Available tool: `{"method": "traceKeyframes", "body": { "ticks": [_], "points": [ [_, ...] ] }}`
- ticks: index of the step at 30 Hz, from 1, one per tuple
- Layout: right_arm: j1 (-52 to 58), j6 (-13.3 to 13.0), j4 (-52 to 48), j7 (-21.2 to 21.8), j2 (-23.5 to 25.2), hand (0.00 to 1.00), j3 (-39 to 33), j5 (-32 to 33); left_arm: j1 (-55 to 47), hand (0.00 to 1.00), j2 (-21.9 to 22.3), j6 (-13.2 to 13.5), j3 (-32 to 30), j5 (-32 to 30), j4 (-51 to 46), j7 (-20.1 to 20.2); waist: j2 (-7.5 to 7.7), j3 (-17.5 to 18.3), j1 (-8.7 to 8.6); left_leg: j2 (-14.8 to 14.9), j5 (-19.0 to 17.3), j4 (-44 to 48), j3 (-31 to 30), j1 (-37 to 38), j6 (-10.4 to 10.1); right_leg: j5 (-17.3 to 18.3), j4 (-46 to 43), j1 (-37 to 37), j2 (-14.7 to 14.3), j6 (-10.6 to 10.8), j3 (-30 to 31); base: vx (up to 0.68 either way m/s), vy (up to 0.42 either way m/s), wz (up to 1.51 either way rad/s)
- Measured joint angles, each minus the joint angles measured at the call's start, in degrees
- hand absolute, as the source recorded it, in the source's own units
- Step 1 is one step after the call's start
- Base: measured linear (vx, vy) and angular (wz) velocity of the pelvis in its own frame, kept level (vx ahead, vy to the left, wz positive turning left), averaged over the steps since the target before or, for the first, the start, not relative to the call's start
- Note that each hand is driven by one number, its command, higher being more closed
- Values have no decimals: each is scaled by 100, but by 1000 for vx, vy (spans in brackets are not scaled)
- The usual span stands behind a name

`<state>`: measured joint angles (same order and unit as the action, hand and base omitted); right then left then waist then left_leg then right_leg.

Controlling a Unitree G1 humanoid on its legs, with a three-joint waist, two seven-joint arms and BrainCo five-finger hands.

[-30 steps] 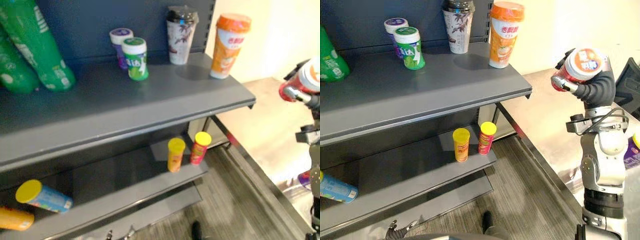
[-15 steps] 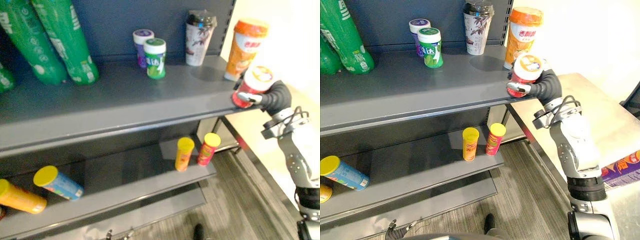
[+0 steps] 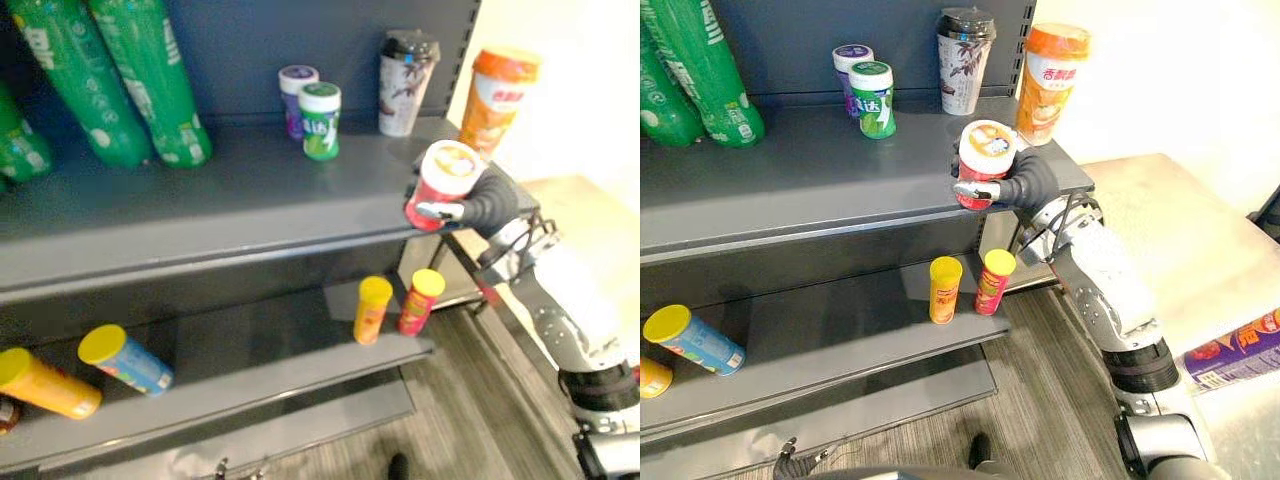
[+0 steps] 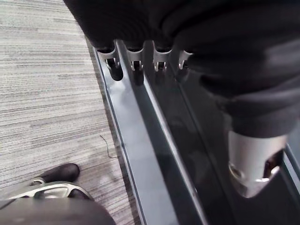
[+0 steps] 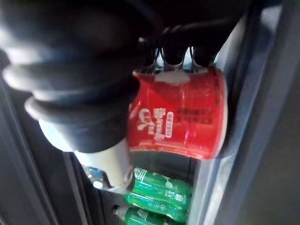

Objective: Put the gum and the chips on the shelf.

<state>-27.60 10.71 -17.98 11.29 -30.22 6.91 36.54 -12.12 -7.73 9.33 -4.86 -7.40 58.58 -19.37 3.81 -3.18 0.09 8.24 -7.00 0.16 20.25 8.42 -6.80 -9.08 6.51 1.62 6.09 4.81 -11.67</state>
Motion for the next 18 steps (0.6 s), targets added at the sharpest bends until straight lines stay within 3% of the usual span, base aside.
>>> {"method": "traceKeyframes", "body": {
  "ticks": [6,18],
  "points": [
    [-518,132,332,-272,408,100,368,0,18,0,0,-3,3,40,11,-38,4,2,128,22,76,-15,-133,-32,-8,-12,1,-45,24,-18,-140,-25,-13,12],
    [-1087,241,960,-566,745,100,821,-57,1,0,-5,-117,3,45,7,-43,39,21,333,45,309,-158,-505,-135,-30,12,3,-101,37,-52,-505,-24,-15,15]
  ]
}}
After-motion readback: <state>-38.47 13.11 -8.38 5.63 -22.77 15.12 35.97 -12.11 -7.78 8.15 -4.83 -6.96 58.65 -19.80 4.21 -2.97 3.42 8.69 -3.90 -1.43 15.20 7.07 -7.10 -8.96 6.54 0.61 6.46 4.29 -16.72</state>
